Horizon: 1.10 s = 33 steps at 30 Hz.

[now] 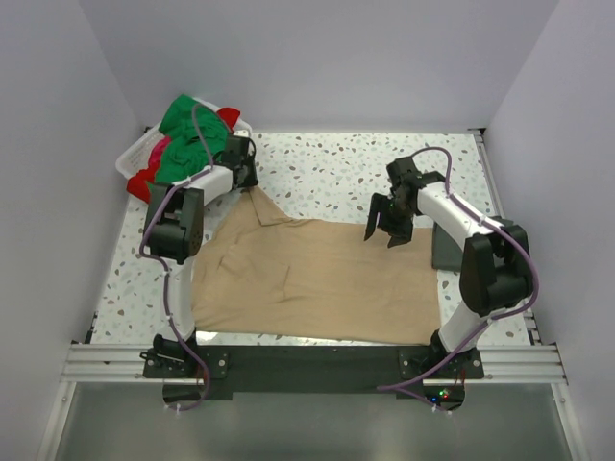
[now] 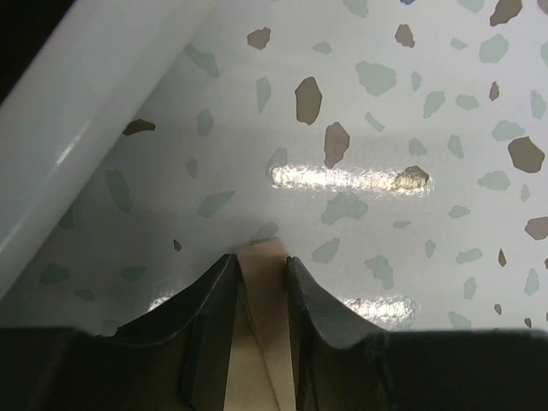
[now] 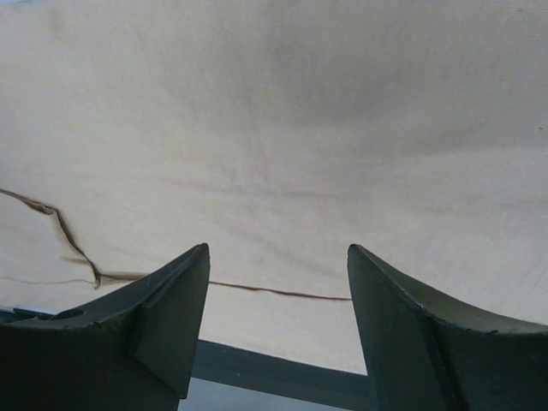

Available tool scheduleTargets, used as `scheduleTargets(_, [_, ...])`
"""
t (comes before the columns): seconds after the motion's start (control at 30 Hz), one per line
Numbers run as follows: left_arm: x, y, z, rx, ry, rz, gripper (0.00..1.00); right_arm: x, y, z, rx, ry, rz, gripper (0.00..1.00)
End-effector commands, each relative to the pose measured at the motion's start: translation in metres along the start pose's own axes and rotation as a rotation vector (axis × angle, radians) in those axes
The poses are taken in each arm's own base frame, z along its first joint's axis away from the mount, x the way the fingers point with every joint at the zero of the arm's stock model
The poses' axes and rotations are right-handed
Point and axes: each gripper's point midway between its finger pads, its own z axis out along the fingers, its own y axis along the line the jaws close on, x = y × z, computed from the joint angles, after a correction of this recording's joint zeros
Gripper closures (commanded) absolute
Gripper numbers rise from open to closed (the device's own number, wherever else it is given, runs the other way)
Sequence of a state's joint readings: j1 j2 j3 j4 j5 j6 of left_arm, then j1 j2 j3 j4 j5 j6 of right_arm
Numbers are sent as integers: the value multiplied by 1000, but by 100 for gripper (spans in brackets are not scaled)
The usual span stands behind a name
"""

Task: Fold and stack the t-shirts
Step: Fold the tshirt

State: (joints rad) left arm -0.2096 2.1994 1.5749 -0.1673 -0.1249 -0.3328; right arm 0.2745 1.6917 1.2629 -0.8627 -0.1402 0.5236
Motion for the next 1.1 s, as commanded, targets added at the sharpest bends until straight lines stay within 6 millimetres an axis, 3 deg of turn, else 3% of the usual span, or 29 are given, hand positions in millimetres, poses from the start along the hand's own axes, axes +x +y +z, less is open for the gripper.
scheduleTargets(0.0, [-8, 9, 5, -39, -14, -20, 67, -13, 4, -8, -5, -37, 4, 31])
scheduleTargets(0.13, [-7, 9, 3, -40, -13, -24, 76, -16, -3, -7, 16, -40, 28, 31])
scheduleTargets(0.33, [-17, 6, -5, -27, -30, -27, 100, -34, -28, -8, 55, -70, 89, 31])
scheduleTargets(0.5, [-34, 7, -15, -27, -54, -31, 100, -60, -70, -8, 128, -119, 160, 31])
scheduleTargets(0.6, [-46, 13, -22, -34, -74, -55, 100, -75, -82, -6, 182, -133, 140, 31])
scheduleTargets(0.8, [-69, 23, -34, -35, -118, -76, 100, -97, -101, 4, 285, -143, 135, 31])
scheduleTargets(1.07, [-77, 42, -41, -61, -130, -95, 100, -107, -110, 18, 312, -133, 149, 32])
